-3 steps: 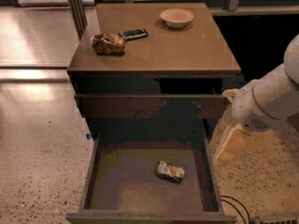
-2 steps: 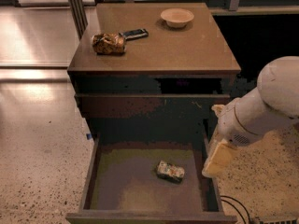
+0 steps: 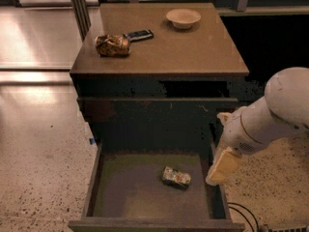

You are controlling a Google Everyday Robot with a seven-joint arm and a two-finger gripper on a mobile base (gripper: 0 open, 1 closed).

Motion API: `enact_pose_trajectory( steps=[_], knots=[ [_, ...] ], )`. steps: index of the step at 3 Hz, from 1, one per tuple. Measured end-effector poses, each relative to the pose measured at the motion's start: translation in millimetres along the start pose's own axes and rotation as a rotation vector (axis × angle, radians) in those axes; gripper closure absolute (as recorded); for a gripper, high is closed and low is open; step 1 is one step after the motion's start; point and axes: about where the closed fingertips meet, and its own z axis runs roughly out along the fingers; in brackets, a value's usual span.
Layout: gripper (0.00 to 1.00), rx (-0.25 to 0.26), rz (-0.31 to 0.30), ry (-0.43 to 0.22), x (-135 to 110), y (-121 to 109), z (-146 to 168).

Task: Pick 7up can from bottom drawer and place on counter

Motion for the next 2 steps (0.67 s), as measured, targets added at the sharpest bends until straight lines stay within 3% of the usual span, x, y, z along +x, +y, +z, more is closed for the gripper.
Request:
enact_pose_trajectory(
  steps=[2],
  knots=[
    [0.00,-0.065,0.045,-0.064,4,5,82]
  ],
)
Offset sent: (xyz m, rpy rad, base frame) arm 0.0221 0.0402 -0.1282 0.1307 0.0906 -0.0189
